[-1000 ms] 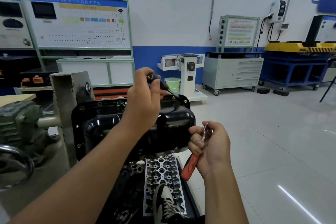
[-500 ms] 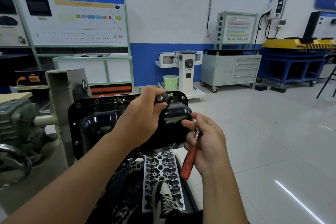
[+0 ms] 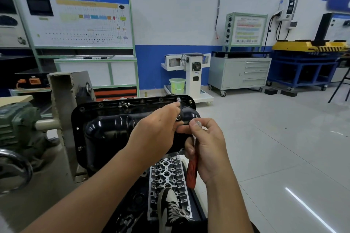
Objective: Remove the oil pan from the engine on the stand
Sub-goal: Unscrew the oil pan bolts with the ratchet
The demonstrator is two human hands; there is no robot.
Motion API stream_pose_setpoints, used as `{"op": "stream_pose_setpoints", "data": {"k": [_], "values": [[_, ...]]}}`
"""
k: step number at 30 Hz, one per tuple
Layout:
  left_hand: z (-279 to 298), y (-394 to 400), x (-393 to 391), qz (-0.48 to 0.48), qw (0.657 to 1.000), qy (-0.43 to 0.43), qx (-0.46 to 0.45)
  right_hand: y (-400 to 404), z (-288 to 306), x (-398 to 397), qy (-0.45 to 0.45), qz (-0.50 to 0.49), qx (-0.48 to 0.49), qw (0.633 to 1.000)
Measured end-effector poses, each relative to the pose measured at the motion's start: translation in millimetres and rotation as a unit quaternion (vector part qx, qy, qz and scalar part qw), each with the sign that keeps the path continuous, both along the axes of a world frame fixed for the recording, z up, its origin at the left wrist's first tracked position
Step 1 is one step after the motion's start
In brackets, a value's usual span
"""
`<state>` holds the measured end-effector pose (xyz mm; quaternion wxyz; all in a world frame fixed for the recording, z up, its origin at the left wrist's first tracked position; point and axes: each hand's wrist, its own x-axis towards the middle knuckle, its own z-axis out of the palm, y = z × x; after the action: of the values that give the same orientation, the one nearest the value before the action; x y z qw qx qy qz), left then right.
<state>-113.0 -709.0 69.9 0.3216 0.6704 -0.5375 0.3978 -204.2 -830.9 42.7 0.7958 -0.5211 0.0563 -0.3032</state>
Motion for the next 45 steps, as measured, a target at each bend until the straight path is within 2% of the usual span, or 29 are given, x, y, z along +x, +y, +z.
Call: {"op": "stream_pose_setpoints", "data": {"k": [5,9,13,16,19,22,30,37,42,45], "values": [[5.4,-7.0,-7.3,-0.002,1.0,0.024,0.001,-0.6,0.9,-0.6,-0.014,-0.01,0.03,0.999],[18.4,-14.9,-14.0,0.027,0.998,0.008,0.056,-3.3,0.8,-3.3,-0.006,-0.028,0.003,1.0],[36.7,-19.7,-10.0,0.023,0.983,0.104,0.149,-6.5,1.0,-7.3,-0.003,-0.048,0.018,0.999],[50.9,-25.5,7.4,-0.046,0.964,0.154,0.21,-9.7,6.1,-9.4,-0.044,-0.044,0.092,0.994],[59.5,-28.9,21.9,-0.068,0.965,0.172,0.187,-13.1,10.5,-12.0,-0.092,-0.021,0.142,0.985],[60.1,-36.2,20.5,-0.037,0.962,0.141,0.23,-9.6,7.9,-10.2,-0.092,-0.006,0.118,0.989],[57.4,-43.0,23.8,-0.057,0.958,0.188,0.211,8.7,6.3,-6.9,-0.189,0.042,0.096,0.976],[55.0,-43.3,19.3,-0.072,0.961,0.151,0.219,6.8,8.0,-14.1,-0.202,0.048,0.078,0.975],[51.7,-44.0,16.9,-0.077,0.96,0.154,0.219,8.7,9.8,-12.1,-0.216,0.063,0.078,0.971],[48.0,-46.0,15.2,-0.086,0.96,0.157,0.215,12.3,8.9,-9.2,-0.195,0.067,0.052,0.977]]}}
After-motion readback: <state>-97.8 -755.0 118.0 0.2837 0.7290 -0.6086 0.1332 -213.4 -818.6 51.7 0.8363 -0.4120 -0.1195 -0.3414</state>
